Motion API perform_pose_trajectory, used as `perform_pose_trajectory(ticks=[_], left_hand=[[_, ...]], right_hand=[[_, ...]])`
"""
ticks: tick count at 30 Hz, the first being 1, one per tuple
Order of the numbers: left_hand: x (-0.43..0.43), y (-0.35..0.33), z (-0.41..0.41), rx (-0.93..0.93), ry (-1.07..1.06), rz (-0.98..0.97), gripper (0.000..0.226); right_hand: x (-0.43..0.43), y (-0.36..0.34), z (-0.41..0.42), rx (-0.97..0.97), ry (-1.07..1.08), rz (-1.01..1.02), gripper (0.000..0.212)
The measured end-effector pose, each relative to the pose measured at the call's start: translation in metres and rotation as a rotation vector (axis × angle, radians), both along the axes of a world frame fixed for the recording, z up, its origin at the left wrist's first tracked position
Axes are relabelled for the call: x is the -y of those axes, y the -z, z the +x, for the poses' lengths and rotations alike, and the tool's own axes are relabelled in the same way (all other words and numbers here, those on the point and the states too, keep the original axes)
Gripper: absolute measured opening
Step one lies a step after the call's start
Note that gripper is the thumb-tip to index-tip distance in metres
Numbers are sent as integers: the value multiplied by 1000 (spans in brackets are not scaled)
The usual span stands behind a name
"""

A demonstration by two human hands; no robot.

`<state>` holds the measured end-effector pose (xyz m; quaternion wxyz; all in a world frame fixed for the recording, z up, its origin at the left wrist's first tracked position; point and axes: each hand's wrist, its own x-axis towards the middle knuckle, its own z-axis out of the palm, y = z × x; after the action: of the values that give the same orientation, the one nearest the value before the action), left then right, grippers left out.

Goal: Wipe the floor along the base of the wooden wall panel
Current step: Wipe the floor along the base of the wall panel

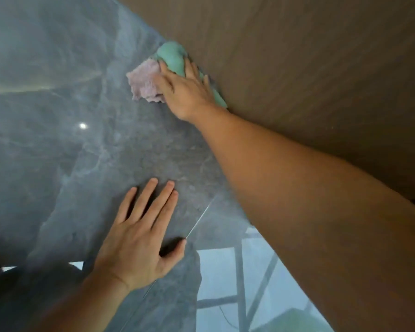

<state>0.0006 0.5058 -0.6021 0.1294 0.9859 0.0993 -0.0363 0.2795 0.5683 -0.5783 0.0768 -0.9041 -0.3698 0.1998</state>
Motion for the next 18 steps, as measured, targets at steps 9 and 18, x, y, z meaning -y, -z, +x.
perform_pose_trajectory(ticks=[9, 18], left_hand=[[-4, 5, 0, 42, 8, -36, 81], [-4, -2, 3, -30, 13, 1, 87]], right_hand=[[202, 7, -183, 193, 172, 9, 73], [84, 10, -76, 211, 229, 19, 72]])
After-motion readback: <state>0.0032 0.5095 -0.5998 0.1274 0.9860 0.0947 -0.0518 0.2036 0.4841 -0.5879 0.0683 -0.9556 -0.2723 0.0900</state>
